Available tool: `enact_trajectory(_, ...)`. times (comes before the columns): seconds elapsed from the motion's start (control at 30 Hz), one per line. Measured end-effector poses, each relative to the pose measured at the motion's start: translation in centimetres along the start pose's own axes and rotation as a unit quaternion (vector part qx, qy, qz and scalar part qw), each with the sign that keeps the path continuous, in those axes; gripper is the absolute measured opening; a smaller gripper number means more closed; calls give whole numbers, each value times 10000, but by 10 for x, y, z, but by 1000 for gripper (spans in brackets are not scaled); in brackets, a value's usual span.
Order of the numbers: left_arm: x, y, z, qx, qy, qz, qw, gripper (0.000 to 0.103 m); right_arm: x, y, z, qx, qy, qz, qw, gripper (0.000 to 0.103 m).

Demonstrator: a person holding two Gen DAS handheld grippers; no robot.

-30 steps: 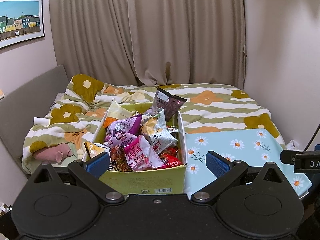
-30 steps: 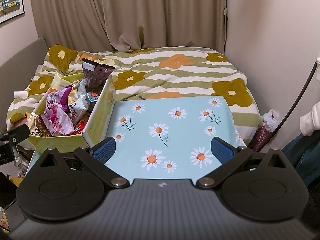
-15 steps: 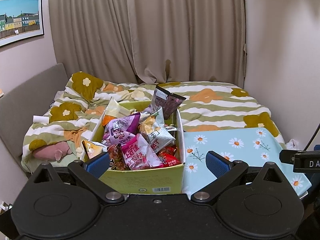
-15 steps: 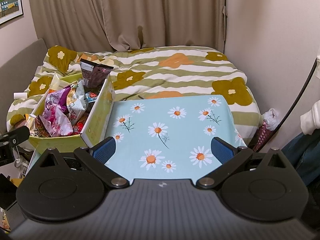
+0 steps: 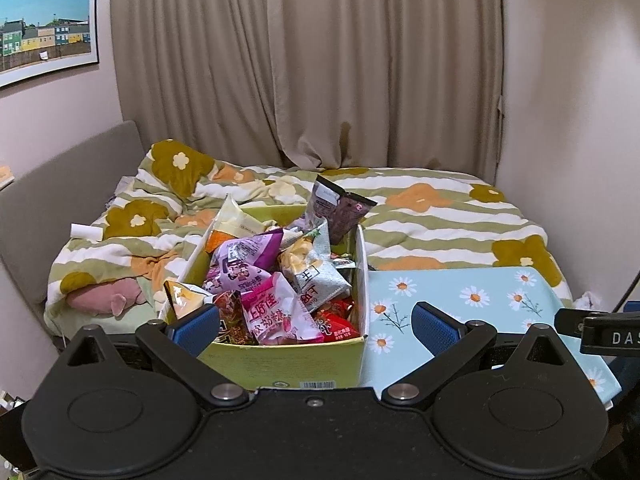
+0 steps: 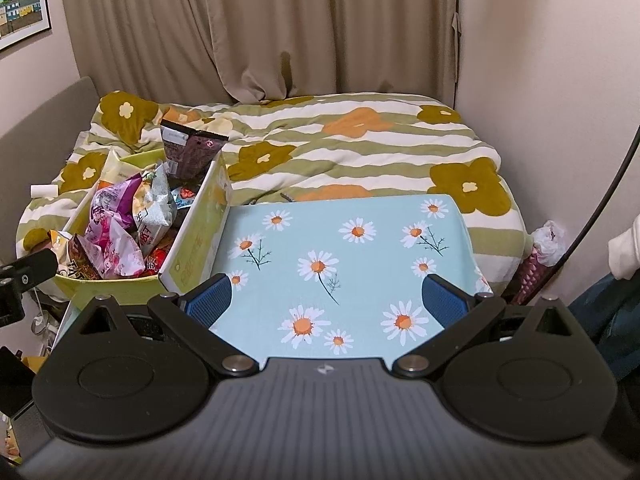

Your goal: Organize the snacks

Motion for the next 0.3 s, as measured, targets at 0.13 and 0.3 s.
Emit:
enact_trajectory(0.13, 0, 3, -2, 83, 124, -15, 9999, 103, 2, 4, 5, 60, 15, 6, 10000, 103)
enact_trajectory(0.3, -2, 3, -2, 139, 107, -134, 9998, 103, 2, 8, 11, 139, -4, -13, 9999, 103)
Point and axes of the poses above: each gripper's, at about its wrist camera, not at the fingertips, and z roughly the way its jaws point, y to its right, x to its top, the point moved 6 cm from there along z, roughly the way its jaws point, and after that the axes turned 1 degree about y, right-handed, at the moved point
